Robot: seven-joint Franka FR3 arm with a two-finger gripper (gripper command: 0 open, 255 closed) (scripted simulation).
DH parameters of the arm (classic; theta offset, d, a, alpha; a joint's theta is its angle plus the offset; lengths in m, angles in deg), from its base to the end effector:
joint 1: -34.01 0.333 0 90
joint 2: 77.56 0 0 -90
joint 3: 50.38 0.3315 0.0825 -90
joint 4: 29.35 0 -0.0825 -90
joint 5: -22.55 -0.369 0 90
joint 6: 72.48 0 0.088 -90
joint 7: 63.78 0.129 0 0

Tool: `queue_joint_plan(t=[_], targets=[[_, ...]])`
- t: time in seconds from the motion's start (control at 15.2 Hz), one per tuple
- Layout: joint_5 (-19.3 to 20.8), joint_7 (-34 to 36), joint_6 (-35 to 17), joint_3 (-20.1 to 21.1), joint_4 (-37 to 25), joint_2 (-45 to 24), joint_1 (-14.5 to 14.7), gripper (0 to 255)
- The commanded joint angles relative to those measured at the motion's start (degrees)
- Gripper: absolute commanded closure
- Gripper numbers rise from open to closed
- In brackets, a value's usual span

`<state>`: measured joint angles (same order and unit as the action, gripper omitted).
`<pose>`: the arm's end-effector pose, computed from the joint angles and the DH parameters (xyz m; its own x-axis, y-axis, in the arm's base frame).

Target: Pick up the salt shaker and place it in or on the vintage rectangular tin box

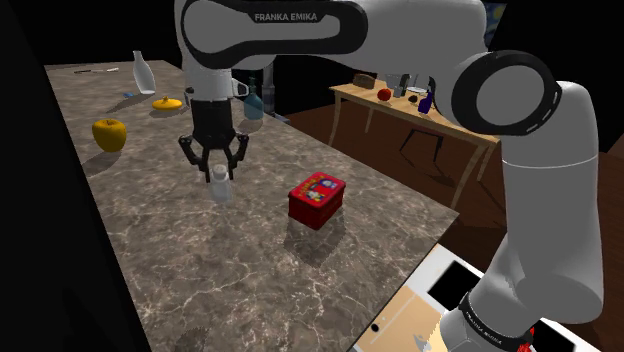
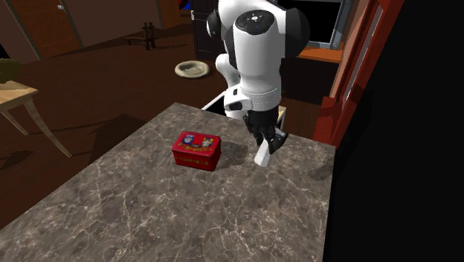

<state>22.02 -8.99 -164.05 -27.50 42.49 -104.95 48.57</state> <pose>0.5627 0.3617 0.4916 0.9241 -0.3189 -0.2107 -0.3316 -0.9430 -0.0272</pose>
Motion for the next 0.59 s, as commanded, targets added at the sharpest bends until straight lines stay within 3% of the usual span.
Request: queue_joint_plan(t=[0.0,0.53], targets=[[0.0,0.1,1.4,0.0,-1.5,-0.1,0.1,255],[-4.0,-10.2,-1.8,-1.9,15.5,12.9,-9.3,255]])
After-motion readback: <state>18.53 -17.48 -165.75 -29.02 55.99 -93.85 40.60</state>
